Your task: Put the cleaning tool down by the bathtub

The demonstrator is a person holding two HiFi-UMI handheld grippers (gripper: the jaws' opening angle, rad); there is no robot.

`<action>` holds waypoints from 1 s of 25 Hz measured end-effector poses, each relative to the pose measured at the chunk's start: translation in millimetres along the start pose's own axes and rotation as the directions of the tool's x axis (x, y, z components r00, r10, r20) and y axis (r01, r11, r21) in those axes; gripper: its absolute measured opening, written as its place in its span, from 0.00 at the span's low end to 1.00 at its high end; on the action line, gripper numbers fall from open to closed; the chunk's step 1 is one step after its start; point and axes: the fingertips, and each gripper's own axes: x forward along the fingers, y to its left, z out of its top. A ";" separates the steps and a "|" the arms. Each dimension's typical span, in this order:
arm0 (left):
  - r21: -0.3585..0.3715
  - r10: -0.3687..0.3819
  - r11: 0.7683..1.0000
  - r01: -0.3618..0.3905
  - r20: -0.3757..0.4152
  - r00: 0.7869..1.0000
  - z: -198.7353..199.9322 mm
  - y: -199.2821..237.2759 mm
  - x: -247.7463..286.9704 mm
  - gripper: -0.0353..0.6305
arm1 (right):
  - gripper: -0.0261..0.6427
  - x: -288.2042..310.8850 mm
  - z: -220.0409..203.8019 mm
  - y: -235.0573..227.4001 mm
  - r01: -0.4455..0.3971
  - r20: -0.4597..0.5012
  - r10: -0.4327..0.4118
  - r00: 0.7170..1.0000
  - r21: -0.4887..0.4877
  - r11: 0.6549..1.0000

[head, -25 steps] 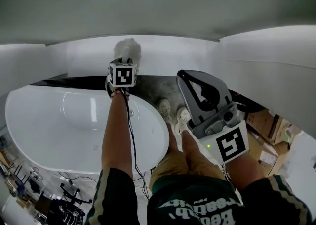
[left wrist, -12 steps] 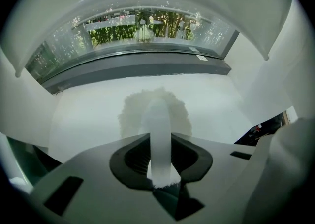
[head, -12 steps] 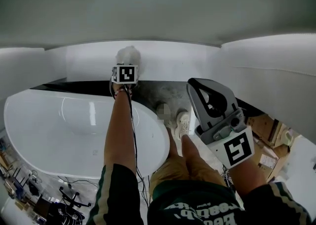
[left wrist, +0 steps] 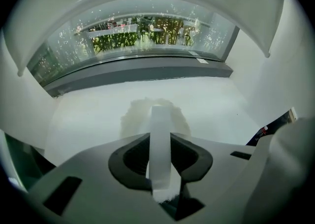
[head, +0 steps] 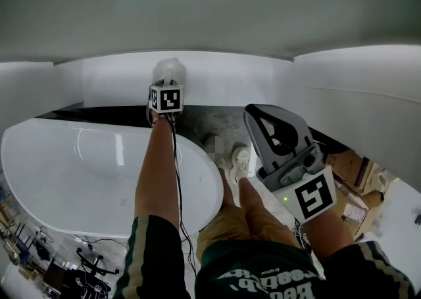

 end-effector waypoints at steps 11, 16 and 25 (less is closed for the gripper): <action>0.007 -0.007 1.000 0.007 0.037 0.999 -2.9 -2.0 -6.2 0.44 | 0.06 1.6 -3.7 -1.1 -0.014 -0.007 0.014 1.000 0.009 1.000; 0.033 -0.013 0.999 0.012 0.052 0.999 3.8 -4.6 -22.6 0.44 | 0.06 -3.4 6.5 4.8 -0.016 -0.009 0.015 1.000 -0.061 0.998; 0.071 -0.035 0.997 0.023 0.172 0.984 35.9 -29.8 -116.3 0.43 | 0.06 -30.6 49.1 16.2 0.029 0.018 -0.028 0.999 -0.064 0.998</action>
